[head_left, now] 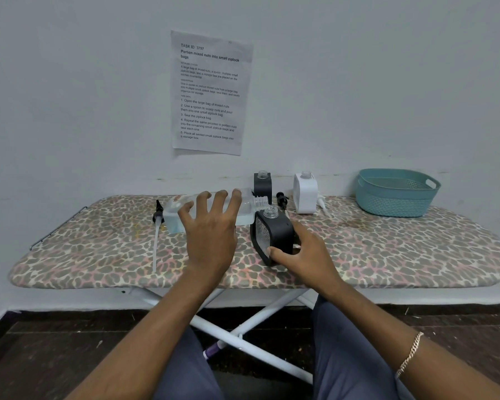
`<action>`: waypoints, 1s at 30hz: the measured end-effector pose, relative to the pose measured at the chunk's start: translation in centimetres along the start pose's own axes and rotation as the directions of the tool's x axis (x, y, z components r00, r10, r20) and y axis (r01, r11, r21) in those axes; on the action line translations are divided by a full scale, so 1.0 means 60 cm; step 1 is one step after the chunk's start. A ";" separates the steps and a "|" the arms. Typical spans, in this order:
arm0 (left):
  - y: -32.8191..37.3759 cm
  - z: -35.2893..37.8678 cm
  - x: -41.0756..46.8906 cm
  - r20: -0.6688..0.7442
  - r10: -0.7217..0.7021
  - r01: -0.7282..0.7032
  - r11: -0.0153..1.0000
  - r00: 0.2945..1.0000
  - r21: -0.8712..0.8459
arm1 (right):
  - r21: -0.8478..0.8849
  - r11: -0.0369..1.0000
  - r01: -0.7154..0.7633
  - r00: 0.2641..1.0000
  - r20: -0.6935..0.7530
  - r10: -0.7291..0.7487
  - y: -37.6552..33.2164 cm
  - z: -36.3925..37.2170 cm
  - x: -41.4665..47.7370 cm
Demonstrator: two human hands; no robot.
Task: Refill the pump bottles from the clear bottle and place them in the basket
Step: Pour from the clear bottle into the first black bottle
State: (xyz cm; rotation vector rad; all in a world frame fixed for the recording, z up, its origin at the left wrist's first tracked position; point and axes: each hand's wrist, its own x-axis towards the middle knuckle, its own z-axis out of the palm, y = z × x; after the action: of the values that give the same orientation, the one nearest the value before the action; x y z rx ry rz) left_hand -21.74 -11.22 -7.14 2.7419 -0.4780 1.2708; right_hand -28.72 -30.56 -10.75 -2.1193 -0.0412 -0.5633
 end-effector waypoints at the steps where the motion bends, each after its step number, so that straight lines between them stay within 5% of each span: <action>1: 0.000 0.000 0.000 0.000 -0.001 0.001 1.000 1.000 -0.001 | -0.002 1.000 0.001 1.000 0.000 -0.001 0.000 0.000 0.000; 30: 0.001 -0.002 0.000 0.004 0.003 -0.003 1.000 1.000 0.010 | 0.012 1.000 -0.004 1.000 0.000 0.004 0.000 0.001 0.000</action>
State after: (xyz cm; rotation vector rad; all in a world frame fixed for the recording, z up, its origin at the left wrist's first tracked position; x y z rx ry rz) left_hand -21.81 -11.25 -7.05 2.7535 -0.4773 1.2719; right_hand -28.70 -30.53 -10.78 -2.1067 -0.0399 -0.5597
